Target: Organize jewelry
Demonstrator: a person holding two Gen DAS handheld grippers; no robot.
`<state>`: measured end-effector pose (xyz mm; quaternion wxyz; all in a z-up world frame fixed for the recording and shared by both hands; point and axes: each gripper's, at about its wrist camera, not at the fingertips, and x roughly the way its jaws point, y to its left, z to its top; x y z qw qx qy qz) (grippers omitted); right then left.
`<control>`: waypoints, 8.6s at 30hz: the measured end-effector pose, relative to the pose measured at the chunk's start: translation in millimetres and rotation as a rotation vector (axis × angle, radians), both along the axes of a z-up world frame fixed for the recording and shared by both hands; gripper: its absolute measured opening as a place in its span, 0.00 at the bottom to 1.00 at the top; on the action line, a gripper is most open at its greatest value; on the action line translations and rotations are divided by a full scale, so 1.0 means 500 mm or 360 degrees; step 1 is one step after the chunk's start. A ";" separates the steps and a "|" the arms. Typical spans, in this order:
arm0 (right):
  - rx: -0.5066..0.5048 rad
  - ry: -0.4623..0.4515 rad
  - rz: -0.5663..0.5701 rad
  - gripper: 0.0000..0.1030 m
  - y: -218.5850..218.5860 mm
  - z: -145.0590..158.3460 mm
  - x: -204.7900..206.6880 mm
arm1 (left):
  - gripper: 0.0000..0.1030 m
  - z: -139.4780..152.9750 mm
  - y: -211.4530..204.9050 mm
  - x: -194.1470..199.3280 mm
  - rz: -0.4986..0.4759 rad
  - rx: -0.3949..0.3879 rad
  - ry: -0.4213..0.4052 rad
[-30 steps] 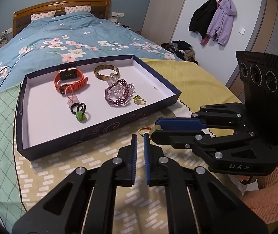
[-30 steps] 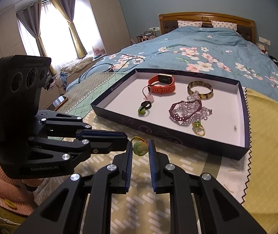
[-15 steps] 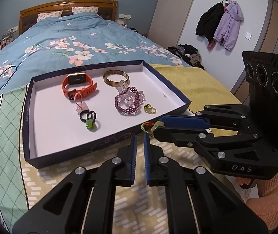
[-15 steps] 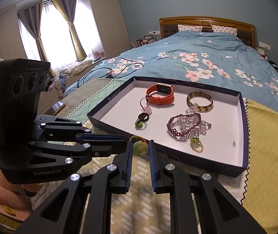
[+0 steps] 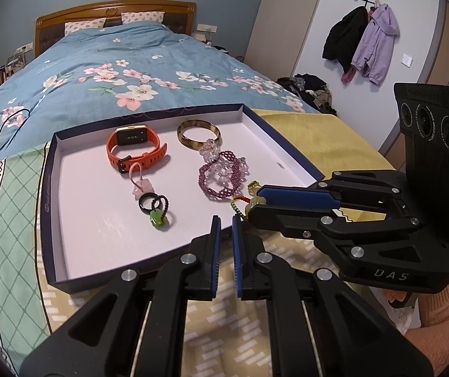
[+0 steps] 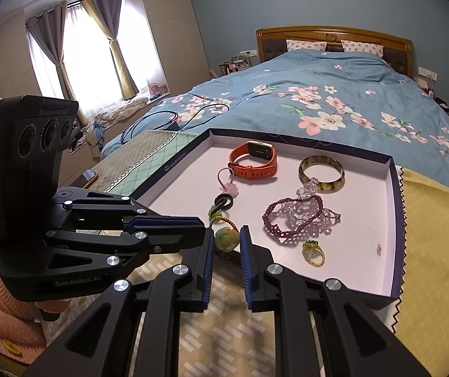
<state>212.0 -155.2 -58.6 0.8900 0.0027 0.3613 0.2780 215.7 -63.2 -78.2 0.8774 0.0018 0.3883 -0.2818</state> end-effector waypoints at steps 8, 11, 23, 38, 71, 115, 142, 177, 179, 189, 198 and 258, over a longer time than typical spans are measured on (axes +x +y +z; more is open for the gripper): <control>0.0001 0.0026 -0.0030 0.14 -0.001 -0.012 0.031 | 0.06 -0.008 -0.004 0.023 0.0032 -0.0001 0.0012; -0.0004 0.0041 -0.0044 0.14 -0.002 -0.019 0.041 | 0.06 -0.012 -0.006 0.033 0.0044 0.0003 0.0019; -0.0019 0.0102 -0.0107 0.14 -0.004 -0.047 0.073 | 0.06 -0.034 -0.011 0.068 0.0100 0.0021 0.0070; -0.0037 0.0098 -0.0198 0.22 -0.010 -0.052 0.077 | 0.15 -0.040 -0.006 0.072 0.0194 0.0049 0.0072; 0.0012 -0.0142 -0.0422 0.92 -0.068 0.001 -0.053 | 0.95 0.054 0.062 -0.101 0.0507 0.0114 -0.0360; 0.0051 -0.0873 -0.0737 0.93 -0.106 0.101 -0.286 | 0.95 0.174 0.163 -0.375 0.0798 -0.0066 -0.0993; 0.0053 -0.0923 -0.0729 0.93 -0.100 0.106 -0.301 | 0.95 0.189 0.157 -0.397 0.0817 -0.0067 -0.1049; 0.0051 -0.0942 -0.0729 0.93 -0.097 0.111 -0.303 | 0.95 0.187 0.153 -0.396 0.0824 -0.0069 -0.1058; 0.0052 -0.0941 -0.0727 0.93 -0.097 0.111 -0.303 | 0.95 0.188 0.154 -0.396 0.0824 -0.0070 -0.1055; 0.0055 -0.0945 -0.0725 0.93 -0.092 0.113 -0.302 | 0.95 0.185 0.156 -0.396 0.0825 -0.0064 -0.1053; 0.0055 -0.0940 -0.0726 0.93 -0.091 0.112 -0.302 | 0.95 0.185 0.156 -0.396 0.0827 -0.0064 -0.1052; 0.0073 -0.0905 -0.0732 0.93 -0.096 0.101 -0.294 | 0.95 0.180 0.157 -0.401 0.0829 -0.0046 -0.1044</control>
